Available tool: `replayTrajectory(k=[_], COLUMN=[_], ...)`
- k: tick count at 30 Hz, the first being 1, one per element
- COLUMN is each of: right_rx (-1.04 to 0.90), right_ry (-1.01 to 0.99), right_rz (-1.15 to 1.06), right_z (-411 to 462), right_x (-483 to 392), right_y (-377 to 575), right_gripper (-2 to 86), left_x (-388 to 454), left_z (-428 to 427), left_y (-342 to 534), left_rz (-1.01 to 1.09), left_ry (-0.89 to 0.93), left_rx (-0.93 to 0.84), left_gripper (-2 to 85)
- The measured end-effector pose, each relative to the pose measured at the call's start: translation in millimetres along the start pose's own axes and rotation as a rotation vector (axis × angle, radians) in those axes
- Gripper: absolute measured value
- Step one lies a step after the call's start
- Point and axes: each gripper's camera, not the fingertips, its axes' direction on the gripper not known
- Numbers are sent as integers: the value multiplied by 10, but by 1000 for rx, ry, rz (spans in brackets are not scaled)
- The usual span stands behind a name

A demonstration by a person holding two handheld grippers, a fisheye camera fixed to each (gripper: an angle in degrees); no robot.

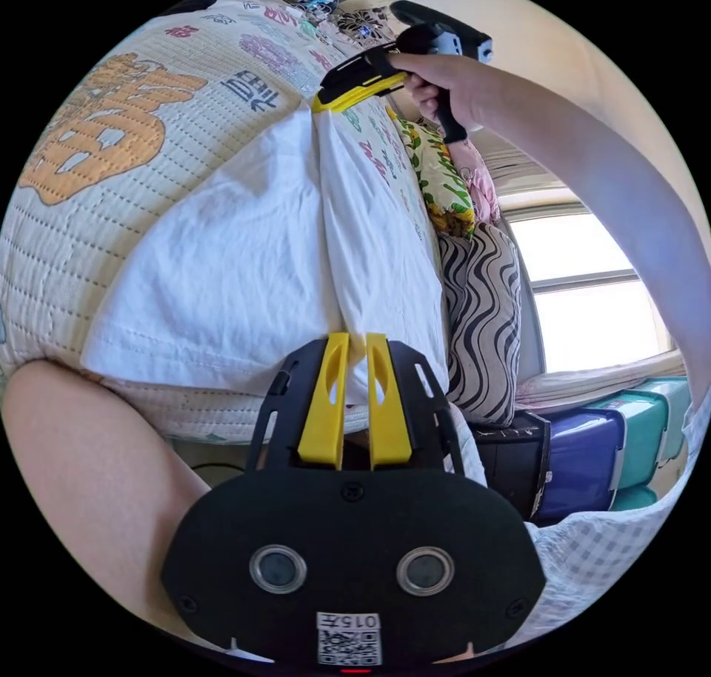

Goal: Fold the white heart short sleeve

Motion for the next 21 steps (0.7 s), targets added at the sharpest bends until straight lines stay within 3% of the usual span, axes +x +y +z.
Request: replayTrajectory(k=[14, 21], right_rx=[17, 177], right_ry=[-4, 66], right_rz=[35, -94], right_z=[17, -16], right_x=[-141, -197], right_y=[-110, 698], right_gripper=[13, 41], left_x=[-174, -84], left_z=[799, 1157], left_y=[270, 522], left_rz=[-18, 7], left_ry=[-88, -185], left_rx=[-7, 45], left_gripper=[0, 35])
